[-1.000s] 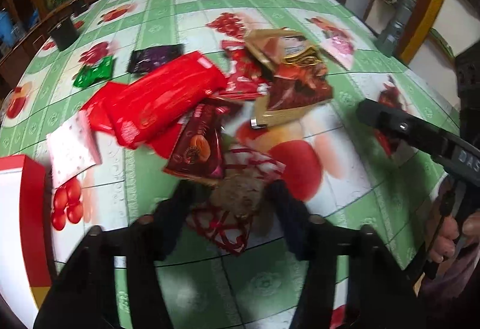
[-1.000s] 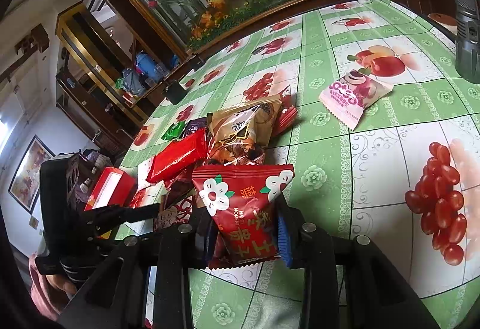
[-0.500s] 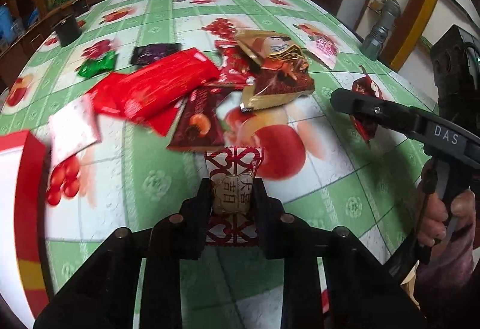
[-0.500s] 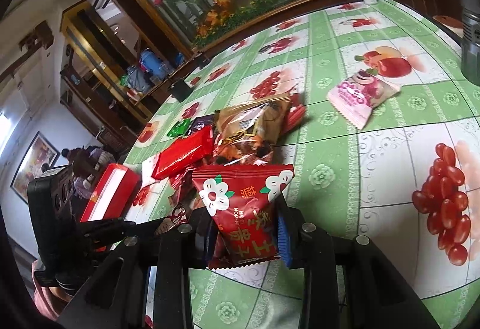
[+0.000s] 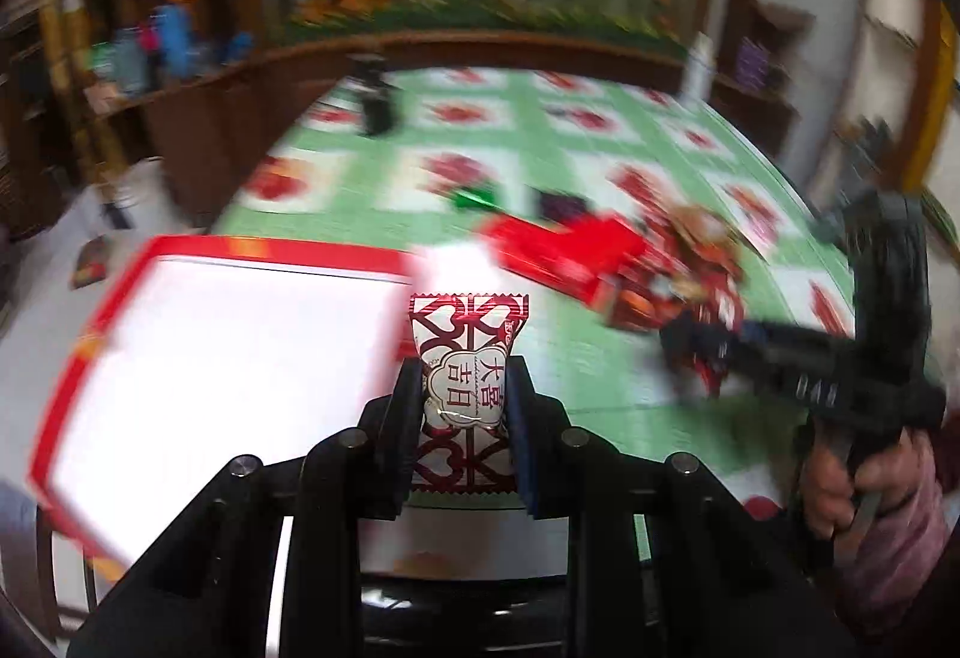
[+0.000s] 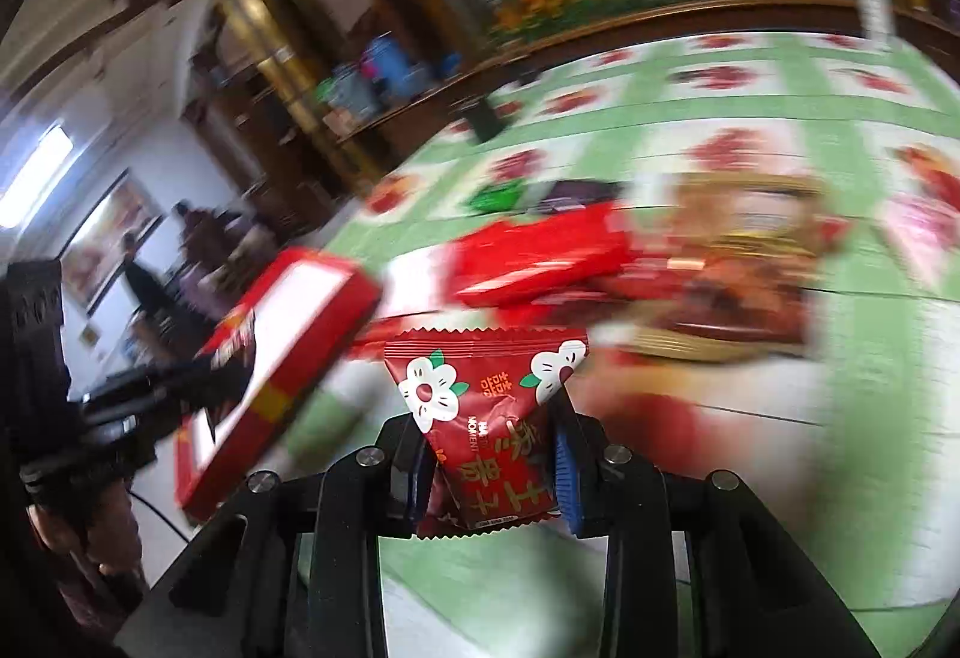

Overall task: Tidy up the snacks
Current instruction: 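Carry both candies over the white tray and open both tools to drop them, then move both open tools back to the snack pile on the table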

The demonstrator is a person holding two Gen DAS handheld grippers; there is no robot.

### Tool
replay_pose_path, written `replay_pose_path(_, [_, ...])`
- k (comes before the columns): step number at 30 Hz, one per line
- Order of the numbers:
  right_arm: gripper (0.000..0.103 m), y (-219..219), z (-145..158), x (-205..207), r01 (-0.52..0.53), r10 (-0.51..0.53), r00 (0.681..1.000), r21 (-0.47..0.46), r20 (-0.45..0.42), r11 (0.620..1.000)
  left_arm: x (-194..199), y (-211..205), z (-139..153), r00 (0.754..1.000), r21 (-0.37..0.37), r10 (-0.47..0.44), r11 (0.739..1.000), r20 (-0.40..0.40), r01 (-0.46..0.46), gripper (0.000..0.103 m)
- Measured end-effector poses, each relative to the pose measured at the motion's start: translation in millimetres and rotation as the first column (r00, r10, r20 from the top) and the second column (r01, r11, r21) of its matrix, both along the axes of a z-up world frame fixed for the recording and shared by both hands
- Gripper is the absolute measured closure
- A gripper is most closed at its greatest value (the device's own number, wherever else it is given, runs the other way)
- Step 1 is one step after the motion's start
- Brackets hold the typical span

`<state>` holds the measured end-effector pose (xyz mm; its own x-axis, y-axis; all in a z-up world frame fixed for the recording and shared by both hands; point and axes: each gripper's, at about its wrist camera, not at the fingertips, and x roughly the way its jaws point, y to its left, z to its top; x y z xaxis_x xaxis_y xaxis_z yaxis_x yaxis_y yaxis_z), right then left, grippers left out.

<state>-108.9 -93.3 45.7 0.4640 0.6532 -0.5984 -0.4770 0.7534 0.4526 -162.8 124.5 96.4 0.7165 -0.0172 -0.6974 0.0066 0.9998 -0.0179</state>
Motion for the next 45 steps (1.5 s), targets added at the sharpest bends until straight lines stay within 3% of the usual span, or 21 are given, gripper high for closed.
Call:
replay_pose_path(4, [0.07, 61, 11, 1, -0.121, 0.121, 0.992, 0.005, 0.024, 0.993, -12, 49, 5, 0.991, 0.011, 0.132, 0.991, 0.029, -0.132, 0.079])
replay_pose_path(9, [0.07, 136, 21, -6, -0.257, 0.256, 0.965, 0.011, 0.058, 0.966, -22, 90, -13, 0.973, 0.018, 0.233, 0.972, -0.008, -0.232, 0.079])
replay_pose_path(19, [0.067, 222, 9, -30, -0.394, 0.395, 0.917, -0.039, 0.047, 0.918, -37, 122, -36, 0.951, 0.051, 0.303, 0.952, -0.052, -0.301, 0.079])
replay_pose_path(24, [0.066, 227, 5, -29, -0.385, 0.387, 0.921, -0.063, 0.036, 0.921, -37, 124, -40, 0.935, 0.103, 0.352, 0.933, -0.05, -0.345, 0.078])
replay_pose_path(26, [0.061, 223, 6, -26, -0.371, 0.373, 0.927, -0.062, 0.042, 0.927, -36, 123, -41, 0.93, 0.131, 0.366, 0.925, -0.041, -0.358, 0.076])
replay_pose_path(29, [0.052, 217, 10, -24, -0.354, 0.356, 0.933, -0.05, 0.051, 0.934, -37, 121, -41, 0.924, 0.156, 0.38, 0.915, -0.031, -0.371, 0.058])
replay_pose_path(33, [0.051, 213, 14, -23, -0.348, 0.35, 0.935, -0.043, 0.058, 0.936, -39, 119, -38, 0.919, 0.193, 0.394, 0.902, -0.005, -0.386, 0.057])
replay_pose_path(45, [0.051, 195, 19, -20, -0.325, 0.326, 0.943, -0.022, 0.065, 0.945, -38, 116, -34, 0.917, 0.206, 0.398, 0.898, -0.005, -0.388, 0.057])
